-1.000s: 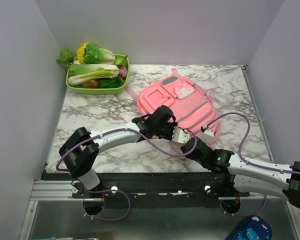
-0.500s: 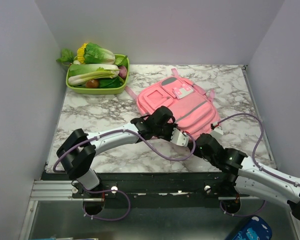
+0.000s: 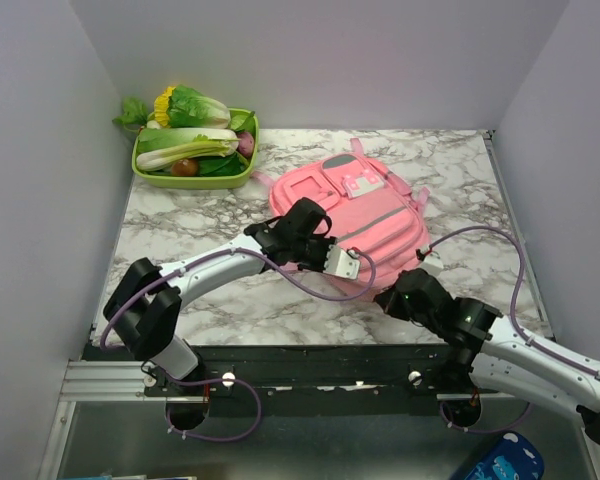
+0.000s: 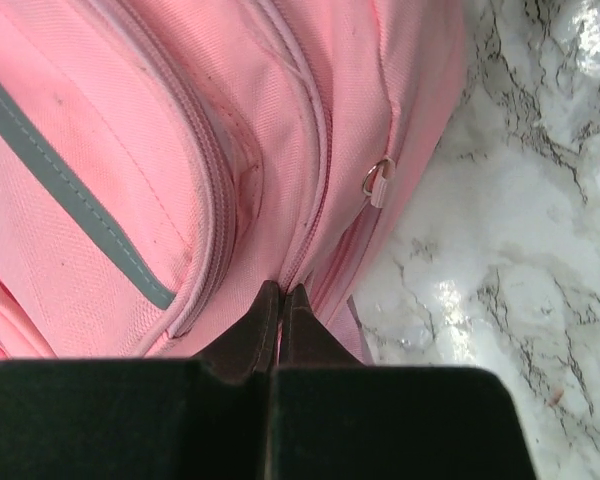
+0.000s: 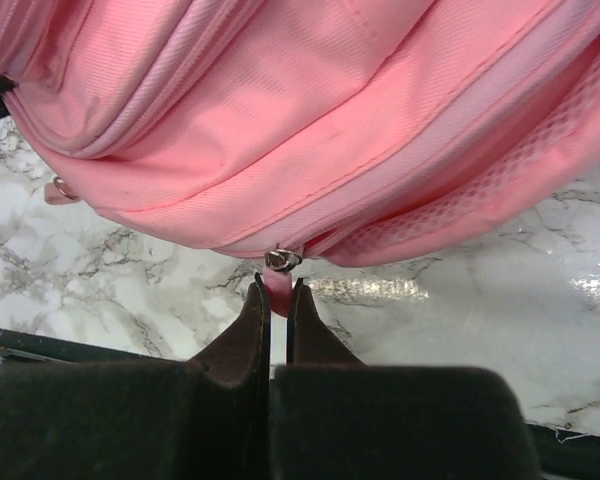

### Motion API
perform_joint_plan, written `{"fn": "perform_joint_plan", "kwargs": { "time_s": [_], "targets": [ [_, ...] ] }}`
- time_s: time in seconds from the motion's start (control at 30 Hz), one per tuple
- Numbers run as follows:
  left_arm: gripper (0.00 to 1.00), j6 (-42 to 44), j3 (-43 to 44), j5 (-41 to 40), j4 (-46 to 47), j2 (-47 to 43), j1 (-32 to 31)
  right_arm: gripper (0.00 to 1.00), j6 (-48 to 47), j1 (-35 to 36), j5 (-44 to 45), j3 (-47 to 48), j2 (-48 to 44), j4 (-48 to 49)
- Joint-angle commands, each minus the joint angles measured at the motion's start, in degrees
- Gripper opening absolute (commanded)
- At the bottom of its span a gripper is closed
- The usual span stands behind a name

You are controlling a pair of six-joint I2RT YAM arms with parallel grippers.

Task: Pack the student bag
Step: Zip the student bag at the center of the board.

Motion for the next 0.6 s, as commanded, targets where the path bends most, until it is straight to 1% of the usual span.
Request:
{"fn": "perform_joint_plan", "kwargs": {
  "time_s": [0.0, 0.17, 0.33, 0.47, 0.57],
  "targets": [
    [0.0, -1.18, 1.73, -1.96, -10.04, -3.42, 7.08, 0.01, -0.17, -0.68, 1.28, 1.66, 1.1, -9.23],
    [0.0, -1.45, 0.41, 0.87, -12.77, -5.27, 9.9, 0.01, 0.36, -0.68, 3.56, 3.95, 5.22, -8.53],
    [0.0, -1.63, -0.47, 2.53, -14.27, -6.76, 12.71, 0.0, -2.62, -0.86, 6.12, 7.37, 9.45, -8.7],
    [0.0, -3.91, 0.32, 5.86, -16.2, -7.03, 15.0, 0.01, -3.85, -1.03, 9.1, 9.48, 11.82, -8.44],
    [0.04, -6.54, 1.46, 9.2, -18.66, -7.29, 15.18, 0.01, -3.68, -1.47, 11.82, 9.4, 13.75, -8.18]
  ]
}}
